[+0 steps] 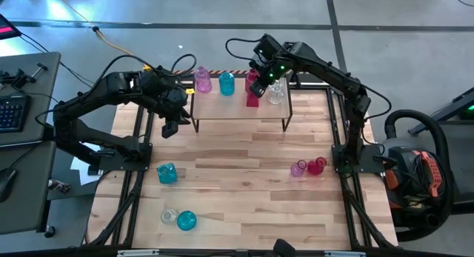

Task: Sort vases onto shelf
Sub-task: Put the bottom red vase on the shelf aligned with the other red vase

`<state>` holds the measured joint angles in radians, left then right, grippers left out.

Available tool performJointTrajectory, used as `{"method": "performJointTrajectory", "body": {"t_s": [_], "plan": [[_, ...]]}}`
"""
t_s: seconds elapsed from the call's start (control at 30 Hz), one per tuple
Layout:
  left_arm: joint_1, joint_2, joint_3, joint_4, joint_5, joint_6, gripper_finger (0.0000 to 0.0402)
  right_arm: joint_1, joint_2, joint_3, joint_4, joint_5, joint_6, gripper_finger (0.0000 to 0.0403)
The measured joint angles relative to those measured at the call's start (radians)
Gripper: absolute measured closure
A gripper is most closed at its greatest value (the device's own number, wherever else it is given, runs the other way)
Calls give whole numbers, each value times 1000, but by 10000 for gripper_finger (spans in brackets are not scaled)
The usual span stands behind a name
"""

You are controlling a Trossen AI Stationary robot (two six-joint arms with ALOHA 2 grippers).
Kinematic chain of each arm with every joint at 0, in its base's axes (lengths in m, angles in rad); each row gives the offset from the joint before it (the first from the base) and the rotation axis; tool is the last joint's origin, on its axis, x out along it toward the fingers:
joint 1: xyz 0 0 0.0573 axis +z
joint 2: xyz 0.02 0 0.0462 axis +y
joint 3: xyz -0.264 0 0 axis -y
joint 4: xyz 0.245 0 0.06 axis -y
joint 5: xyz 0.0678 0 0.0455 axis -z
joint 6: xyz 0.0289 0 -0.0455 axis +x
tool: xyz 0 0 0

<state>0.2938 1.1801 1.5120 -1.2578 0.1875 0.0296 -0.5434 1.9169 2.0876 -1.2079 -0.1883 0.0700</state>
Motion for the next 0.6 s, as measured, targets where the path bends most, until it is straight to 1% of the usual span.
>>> {"method": "performJointTrajectory", "body": {"t_s": [0.27, 0.43, 0.6], "plan": [[0, 0, 0, 0, 0, 0, 298, 0, -19, 0, 1, 1, 0, 356], [0, 0, 0, 0, 0, 0, 298, 0, -27, 4, -5, 5, 0, 326], [0, 0, 0, 0, 0, 0, 298, 0, -27, 74, -50, 30, 0, 301]]}}
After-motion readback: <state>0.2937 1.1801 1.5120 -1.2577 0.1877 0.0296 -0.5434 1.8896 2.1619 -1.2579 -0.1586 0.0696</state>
